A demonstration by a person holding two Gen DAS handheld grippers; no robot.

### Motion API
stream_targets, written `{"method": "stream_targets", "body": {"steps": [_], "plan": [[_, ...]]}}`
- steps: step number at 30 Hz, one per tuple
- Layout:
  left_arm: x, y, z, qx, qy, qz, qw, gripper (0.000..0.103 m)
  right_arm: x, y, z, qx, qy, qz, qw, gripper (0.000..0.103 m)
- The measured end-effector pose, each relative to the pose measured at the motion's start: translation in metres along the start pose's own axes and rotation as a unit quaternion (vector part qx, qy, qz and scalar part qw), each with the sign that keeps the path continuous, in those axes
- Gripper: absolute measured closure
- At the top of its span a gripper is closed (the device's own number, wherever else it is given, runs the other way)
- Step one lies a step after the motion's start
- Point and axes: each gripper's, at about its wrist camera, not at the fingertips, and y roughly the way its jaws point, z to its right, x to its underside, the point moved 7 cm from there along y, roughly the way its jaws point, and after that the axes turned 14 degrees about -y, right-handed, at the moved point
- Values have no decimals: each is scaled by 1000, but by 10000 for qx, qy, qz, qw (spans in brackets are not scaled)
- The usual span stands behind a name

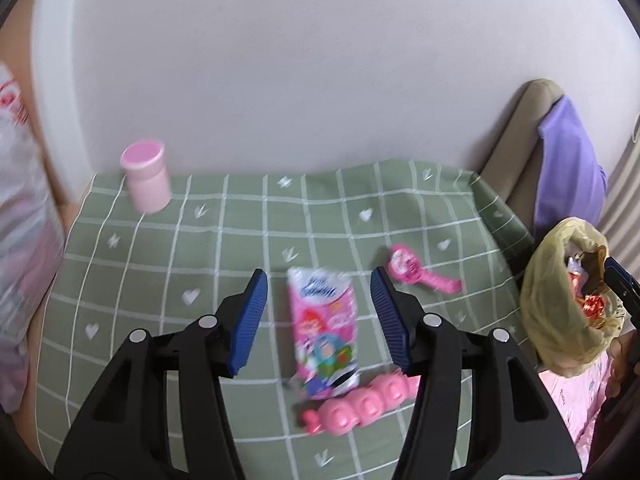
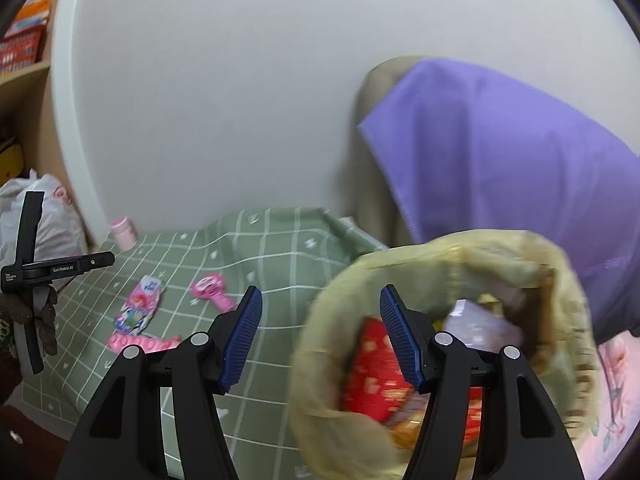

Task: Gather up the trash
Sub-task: 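Move both open tools back over the table toward the remaining wrappers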

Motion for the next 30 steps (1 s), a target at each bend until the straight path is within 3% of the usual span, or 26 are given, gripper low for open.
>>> {"method": "stream_targets", "body": {"steps": [6,14,23,30], "plan": [[25,11,-19,-147,-94,-344,9993,47,7,25,-28,-225,-164,-264,9993,45],[48,32,1,-296,283,-675,9969,47,21,51,-54,-516,-402,-635,9958,45],[54,37,4,-351,544,-792,9948,47,11,100,-84,-980,-706,-820,9893,45],[49,30,-22,-370,261,-844,9954,47,-6,156,-102,-1308,-903,-944,9828,45]]}}
